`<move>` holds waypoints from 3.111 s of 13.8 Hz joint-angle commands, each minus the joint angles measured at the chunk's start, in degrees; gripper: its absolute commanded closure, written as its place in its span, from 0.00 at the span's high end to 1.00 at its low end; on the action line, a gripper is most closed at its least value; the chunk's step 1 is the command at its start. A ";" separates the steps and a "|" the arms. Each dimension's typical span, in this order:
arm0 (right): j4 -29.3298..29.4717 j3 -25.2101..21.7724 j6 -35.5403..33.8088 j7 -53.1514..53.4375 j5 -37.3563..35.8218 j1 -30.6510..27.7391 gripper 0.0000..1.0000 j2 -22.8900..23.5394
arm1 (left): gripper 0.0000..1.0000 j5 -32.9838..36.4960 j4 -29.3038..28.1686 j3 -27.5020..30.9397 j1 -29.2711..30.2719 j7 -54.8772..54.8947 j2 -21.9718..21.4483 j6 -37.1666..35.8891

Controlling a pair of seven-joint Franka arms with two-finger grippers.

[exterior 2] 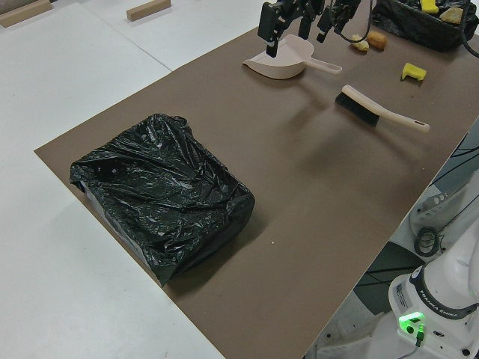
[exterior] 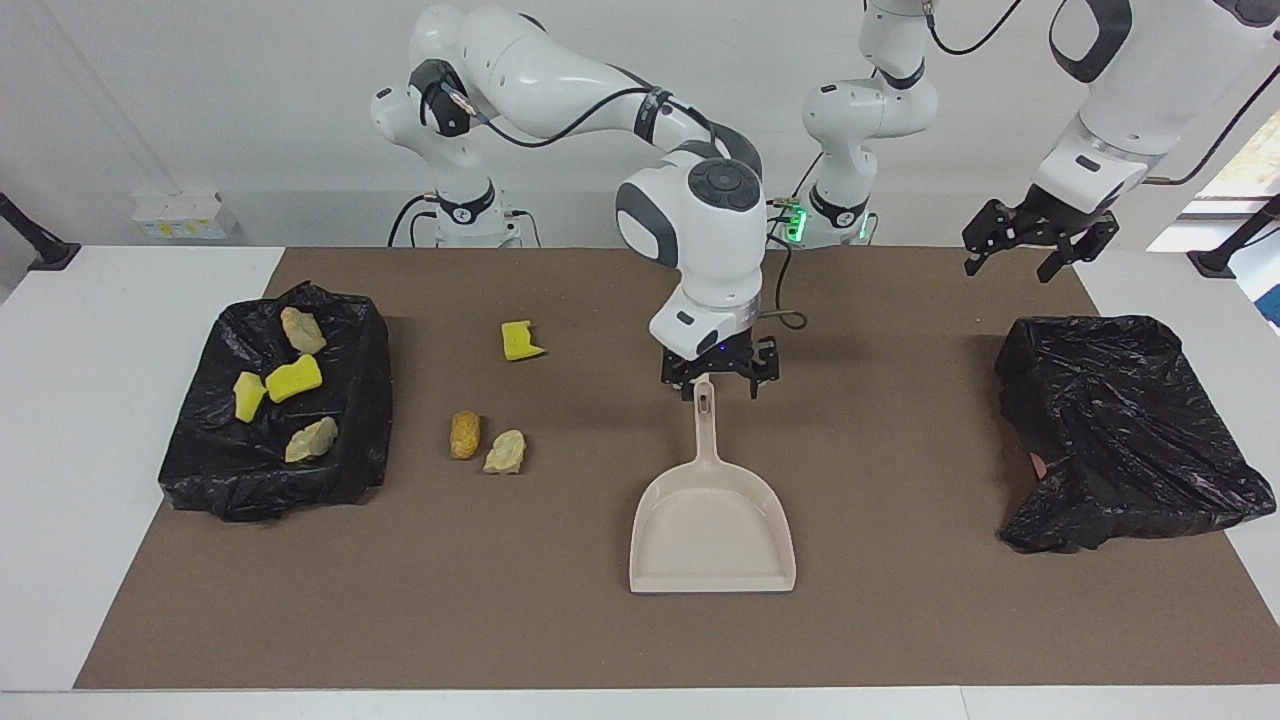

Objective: Sweep and dump trash in bin

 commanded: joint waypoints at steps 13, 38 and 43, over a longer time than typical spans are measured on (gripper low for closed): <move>-57.22 0.75 10.36 8.59 12.95 8.14 1.00 -35.95 | 1.00 -0.54 1.01 -0.25 0.62 0.87 0.30 -1.18; -68.12 0.40 5.81 18.34 12.86 3.16 0.00 -49.46 | 1.00 0.86 -3.04 -1.13 -17.29 -13.80 11.97 24.02; -75.41 0.39 2.37 27.74 12.33 -3.18 0.00 -53.33 | 1.00 4.29 -1.98 -1.13 -24.41 -23.64 22.00 34.50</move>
